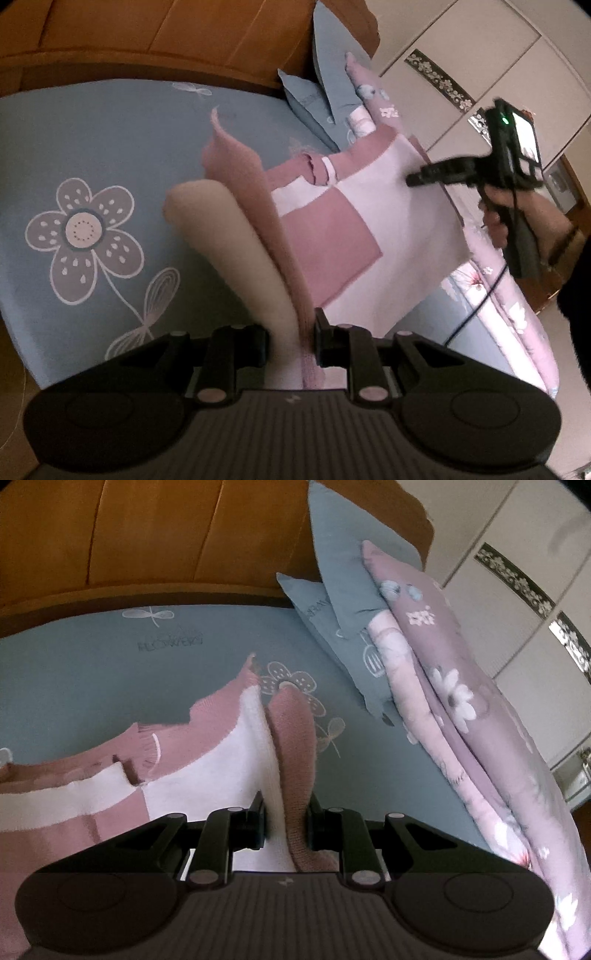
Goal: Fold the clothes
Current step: 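Carry the held sweater end over onto the folded sweater with both grippers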
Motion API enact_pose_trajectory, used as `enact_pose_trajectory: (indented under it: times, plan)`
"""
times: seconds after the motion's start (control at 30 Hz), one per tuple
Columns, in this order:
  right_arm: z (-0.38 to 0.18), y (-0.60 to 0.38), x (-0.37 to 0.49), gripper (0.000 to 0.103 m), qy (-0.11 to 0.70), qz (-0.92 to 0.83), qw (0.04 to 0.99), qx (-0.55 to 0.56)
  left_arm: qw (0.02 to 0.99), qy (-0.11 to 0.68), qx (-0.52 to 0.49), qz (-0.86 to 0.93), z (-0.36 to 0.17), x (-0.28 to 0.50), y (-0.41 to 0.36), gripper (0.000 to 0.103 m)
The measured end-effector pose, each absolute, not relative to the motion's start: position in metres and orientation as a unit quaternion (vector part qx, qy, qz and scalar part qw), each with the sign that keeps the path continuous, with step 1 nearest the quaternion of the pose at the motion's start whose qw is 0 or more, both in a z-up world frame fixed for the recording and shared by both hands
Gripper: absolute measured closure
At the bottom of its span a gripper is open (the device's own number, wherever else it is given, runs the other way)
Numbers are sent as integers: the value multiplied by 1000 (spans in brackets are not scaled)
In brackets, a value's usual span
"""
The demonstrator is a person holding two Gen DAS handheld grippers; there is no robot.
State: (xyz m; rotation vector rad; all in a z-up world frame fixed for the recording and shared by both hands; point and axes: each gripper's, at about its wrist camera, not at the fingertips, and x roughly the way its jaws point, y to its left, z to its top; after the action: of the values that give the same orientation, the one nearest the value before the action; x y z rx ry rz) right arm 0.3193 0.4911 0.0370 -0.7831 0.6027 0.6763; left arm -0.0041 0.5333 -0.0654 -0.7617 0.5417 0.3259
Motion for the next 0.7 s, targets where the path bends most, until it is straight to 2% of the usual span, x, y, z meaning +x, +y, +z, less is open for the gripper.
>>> enact_pose_trajectory:
  times: [0.33,0.7]
  plan:
    - [1,538,341,80,280,334,809,-396,877,258,-369,170,-86,6,553,82]
    - [-51,576,362,79,271,311,794,-447,853,267,-408,187,-134,-2,580,82]
